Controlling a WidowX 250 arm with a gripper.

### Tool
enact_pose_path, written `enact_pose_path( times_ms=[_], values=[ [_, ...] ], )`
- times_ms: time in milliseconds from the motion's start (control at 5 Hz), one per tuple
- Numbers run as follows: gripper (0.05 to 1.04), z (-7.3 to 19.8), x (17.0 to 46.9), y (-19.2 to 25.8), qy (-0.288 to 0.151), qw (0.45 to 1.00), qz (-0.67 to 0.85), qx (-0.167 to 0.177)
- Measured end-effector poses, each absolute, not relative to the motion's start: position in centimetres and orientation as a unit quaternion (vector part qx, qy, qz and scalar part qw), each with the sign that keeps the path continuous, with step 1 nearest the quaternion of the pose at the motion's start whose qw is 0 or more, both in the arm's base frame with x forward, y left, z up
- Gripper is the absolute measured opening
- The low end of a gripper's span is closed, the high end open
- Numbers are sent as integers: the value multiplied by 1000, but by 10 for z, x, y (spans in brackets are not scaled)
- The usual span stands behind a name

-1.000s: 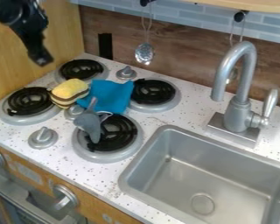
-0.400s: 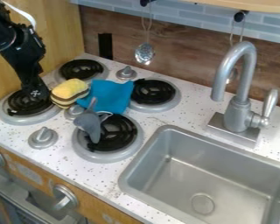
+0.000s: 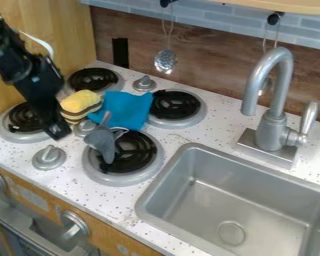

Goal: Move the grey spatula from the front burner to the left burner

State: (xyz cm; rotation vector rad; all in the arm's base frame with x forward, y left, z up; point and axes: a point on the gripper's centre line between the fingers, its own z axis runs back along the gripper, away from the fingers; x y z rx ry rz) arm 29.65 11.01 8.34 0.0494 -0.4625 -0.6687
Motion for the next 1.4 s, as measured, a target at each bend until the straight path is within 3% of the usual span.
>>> enact_pose_path(
  times_ms=[600, 800, 1000, 1200, 1400],
  values=[
    [1002, 73, 328, 72, -281, 891, -357, -12],
    [1002, 68, 335, 67, -285, 888, -360, -17],
    [1002, 53, 341, 78, -256, 900, -352, 4],
    [949, 46, 341, 87, -236, 910, -340, 17],
    [740, 37, 344, 92, -226, 919, -320, 37]
  ],
)
